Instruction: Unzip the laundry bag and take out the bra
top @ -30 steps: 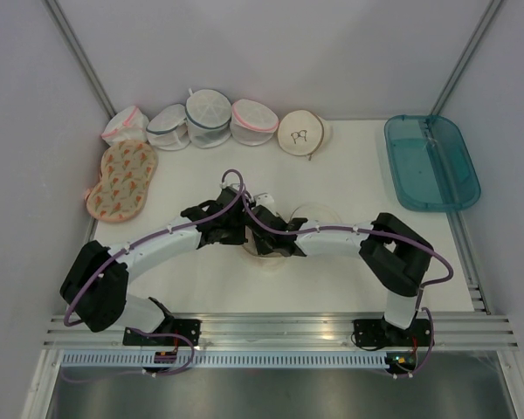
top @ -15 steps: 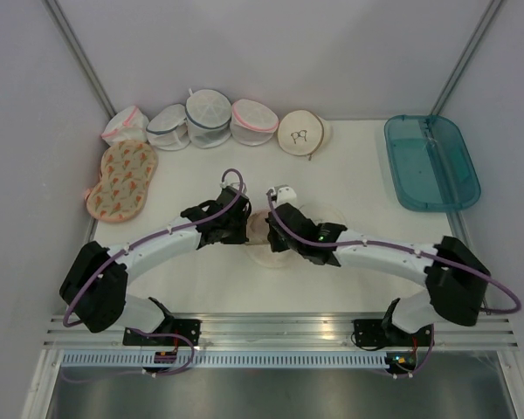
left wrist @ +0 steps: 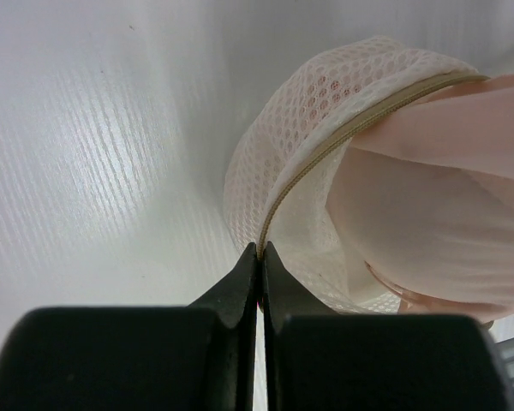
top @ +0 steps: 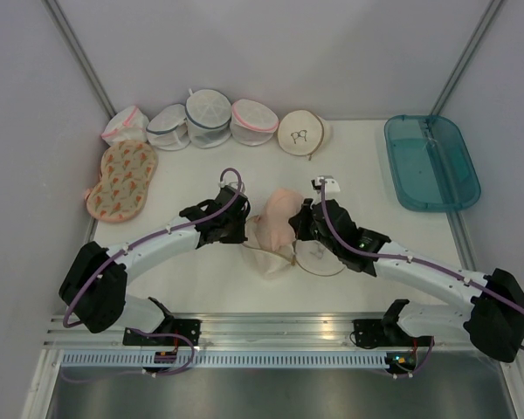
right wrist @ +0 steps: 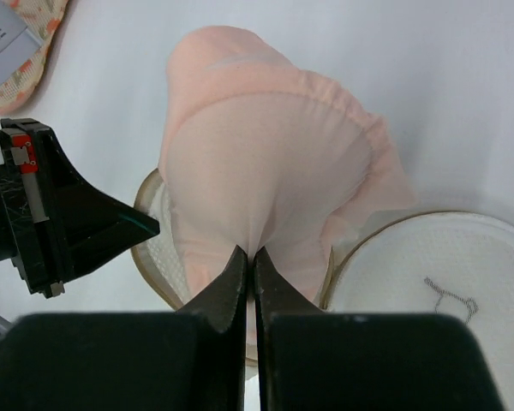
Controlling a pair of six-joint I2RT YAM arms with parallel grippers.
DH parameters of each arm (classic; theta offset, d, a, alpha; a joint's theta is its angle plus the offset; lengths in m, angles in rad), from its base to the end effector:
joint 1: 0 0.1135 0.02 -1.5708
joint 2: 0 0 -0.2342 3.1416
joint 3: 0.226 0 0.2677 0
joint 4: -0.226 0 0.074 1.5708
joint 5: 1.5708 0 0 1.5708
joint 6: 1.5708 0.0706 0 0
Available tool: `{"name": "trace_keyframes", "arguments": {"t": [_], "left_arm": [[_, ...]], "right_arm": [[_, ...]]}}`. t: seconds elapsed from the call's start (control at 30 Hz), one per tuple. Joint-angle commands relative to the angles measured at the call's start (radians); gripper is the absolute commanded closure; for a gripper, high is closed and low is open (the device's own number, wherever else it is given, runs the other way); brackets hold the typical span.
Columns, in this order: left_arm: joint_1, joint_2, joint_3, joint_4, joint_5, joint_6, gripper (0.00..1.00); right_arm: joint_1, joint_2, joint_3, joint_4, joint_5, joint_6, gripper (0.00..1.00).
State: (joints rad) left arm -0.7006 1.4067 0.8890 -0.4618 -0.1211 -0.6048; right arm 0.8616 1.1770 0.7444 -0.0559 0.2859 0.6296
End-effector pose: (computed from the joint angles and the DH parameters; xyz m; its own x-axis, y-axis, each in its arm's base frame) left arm 0.2489 -0.1988 0.1479 -0.8567 -0.0159 -0.5156 0.1232 0.9643 -0.2345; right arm 0.2217 0.2278 0.2083 -0.5802 0.1913 -0.7917 -0.2774 0.8675 0.4130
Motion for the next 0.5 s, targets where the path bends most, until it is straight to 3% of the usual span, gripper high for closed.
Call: {"name": "trace_keyframes", "arguments": {"t": [0.0,0.2,0.47], "left_arm": [[0.004,-0.034,-0.004,0.011,-0.008,-0.032,0.98],[0.004,-0.029,-0.005,0.009,0.001,-0.036,0.98],[0.004,-0.035,-0.004,0.009,0.008,-0.036,0.98]], "right_arm": [[-0.016,-0.079,-0.043,0.171,0.054,0.081,1.0],[-0.068,-0.183,-0.053,0.286,0.067,0.12,1.0],[-0.167,-0.237,0.033,0.231,0.11,0.14,1.0]]}}
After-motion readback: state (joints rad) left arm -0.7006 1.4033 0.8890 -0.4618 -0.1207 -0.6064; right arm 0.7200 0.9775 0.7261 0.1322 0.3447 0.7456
